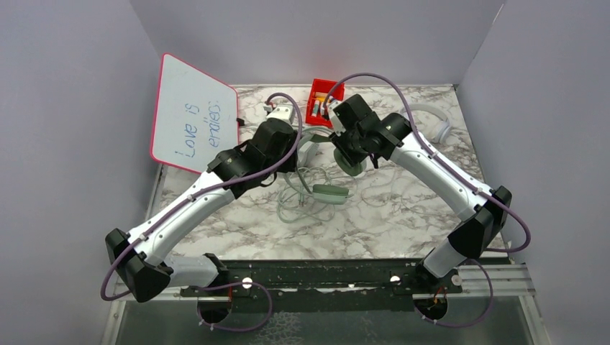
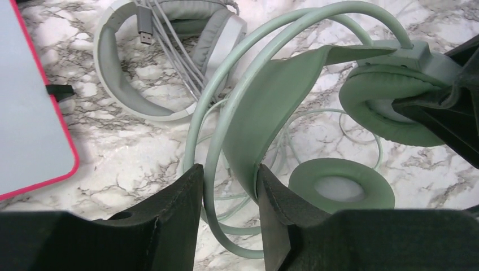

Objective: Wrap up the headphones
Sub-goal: Pick up the headphones from the center of the board.

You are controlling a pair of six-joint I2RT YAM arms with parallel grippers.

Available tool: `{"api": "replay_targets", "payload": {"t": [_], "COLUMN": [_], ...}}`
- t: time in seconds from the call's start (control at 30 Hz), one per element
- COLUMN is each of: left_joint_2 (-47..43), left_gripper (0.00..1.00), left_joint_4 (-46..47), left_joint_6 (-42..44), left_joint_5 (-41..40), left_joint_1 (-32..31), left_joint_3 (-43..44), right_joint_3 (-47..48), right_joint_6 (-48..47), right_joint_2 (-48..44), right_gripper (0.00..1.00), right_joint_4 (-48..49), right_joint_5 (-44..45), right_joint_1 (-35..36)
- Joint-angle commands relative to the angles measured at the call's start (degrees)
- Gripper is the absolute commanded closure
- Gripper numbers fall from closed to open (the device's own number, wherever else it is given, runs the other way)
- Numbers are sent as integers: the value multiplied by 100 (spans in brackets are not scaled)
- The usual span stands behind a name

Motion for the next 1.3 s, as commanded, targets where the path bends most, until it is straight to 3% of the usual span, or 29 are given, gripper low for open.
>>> {"api": "replay_targets", "payload": {"t": [0.0,0.1,0.23,0.33,0.47,0.97,1.03,1.1,1.27], "left_joint_2": [-292,-456,-575,-398,-46,616,627,638,747], "left_gripper": [55,32,29,44,53,54,60,75,80], "left_joint_4": [-328,-446,-553,-646,-699,-587,-490,-449,-451], "left_joint_6": [101,32,-18,73,92,241,259,259,268], "left_joint_5": [-621,-375,-285,-405,-256,-796,-821,-912,-948], "left_joint_1": [-3,-3,-3,-3,-3,-3,-3,-3,-3], "left_joint_3": [269,300,320,410,546,290,259,271,338], "right_joint_3": [10,-48,-75,-7,129,425,474,509,533], "right_joint_6": [-9,-19,-28,-20,-8,15,24,24,33], "right_joint_2": [-34,-38,-41,-6,47,185,211,236,191], "right_gripper": [100,99,99,99,99,99,99,99,99], "right_joint_4": [100,118,141,103,33,-135,-173,-208,-219], "right_joint_5": [134,130,134,73,40,-134,-145,-162,-209], "right_joint_1": [19,15,21,17,12,15,12,19,17]}}
